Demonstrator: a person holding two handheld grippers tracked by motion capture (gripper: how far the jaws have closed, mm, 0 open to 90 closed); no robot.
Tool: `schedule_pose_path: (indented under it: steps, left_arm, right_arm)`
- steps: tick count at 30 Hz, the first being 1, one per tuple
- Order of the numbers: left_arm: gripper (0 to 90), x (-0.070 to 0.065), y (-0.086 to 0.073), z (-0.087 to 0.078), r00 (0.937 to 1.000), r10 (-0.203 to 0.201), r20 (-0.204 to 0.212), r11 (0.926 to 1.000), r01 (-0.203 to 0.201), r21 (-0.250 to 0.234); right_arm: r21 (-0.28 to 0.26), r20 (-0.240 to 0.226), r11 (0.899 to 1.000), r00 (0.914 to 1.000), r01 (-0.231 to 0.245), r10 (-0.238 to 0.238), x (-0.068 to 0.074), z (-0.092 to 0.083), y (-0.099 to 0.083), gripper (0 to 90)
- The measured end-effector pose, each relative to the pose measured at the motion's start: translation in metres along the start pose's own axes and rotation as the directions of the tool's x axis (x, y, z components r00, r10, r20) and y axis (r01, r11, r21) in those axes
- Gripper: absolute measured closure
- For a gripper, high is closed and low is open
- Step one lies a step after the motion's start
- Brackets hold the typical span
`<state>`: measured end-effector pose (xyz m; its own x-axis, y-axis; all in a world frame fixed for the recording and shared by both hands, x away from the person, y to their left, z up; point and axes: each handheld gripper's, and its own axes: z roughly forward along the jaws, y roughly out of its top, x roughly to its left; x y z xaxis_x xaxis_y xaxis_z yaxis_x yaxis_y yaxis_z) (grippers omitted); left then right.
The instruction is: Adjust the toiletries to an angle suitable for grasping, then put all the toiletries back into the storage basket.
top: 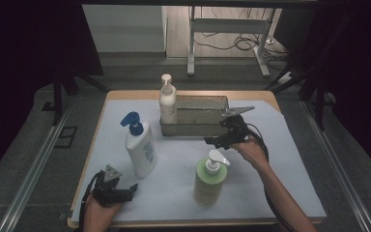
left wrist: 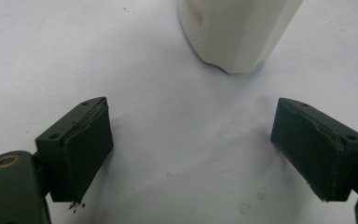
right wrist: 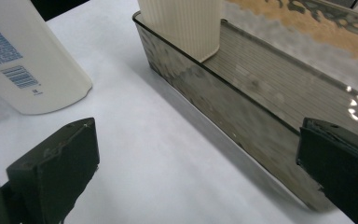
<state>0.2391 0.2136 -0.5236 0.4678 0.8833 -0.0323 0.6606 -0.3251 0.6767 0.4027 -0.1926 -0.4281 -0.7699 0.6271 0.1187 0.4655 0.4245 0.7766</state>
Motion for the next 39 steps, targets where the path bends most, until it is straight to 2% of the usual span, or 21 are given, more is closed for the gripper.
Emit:
schedule_pose_path:
  steps: [9, 13, 21, 28, 39]
  left_arm:
    - [12.2, 0.000, 0.000, 0.000, 1.0000, 0.000, 0.000, 1.0000, 0.000, 0.000]
    - [12.2, 0.000, 0.000, 0.000, 1.0000, 0.000, 0.000, 1.0000, 0.000, 0.000]
    - [12.2, 0.000, 0.000, 0.000, 1.0000, 0.000, -0.001, 1.0000, 0.000, -0.001]
    - [12.2, 0.000, 0.000, 0.000, 1.0000, 0.000, -0.001, 1.0000, 0.000, -0.001]
    - [12.2, 0.000, 0.000, 0.000, 1.0000, 0.001, -0.002, 1.0000, -0.001, -0.001]
  right_arm:
    - [0.008, 0.008, 1.000, 0.9998, -0.021, 0.020, 0.001, -0.021, -0.017, 0.0]
    - [0.017, 0.018, 1.000, 0.9998, -0.014, 0.013, 0.003, -0.029, -0.026, 0.0]
    - [0.063, 0.044, 0.998, 0.9990, -0.014, 0.011, 0.009, -0.044, -0.048, 0.0]
    - [0.054, 0.058, 0.999, 0.9983, -0.006, 0.003, 0.013, -0.057, -0.067, 0.0]
    - [0.040, 0.040, 0.999, 0.9991, -0.016, 0.014, 0.025, -0.075, -0.088, 0.0]
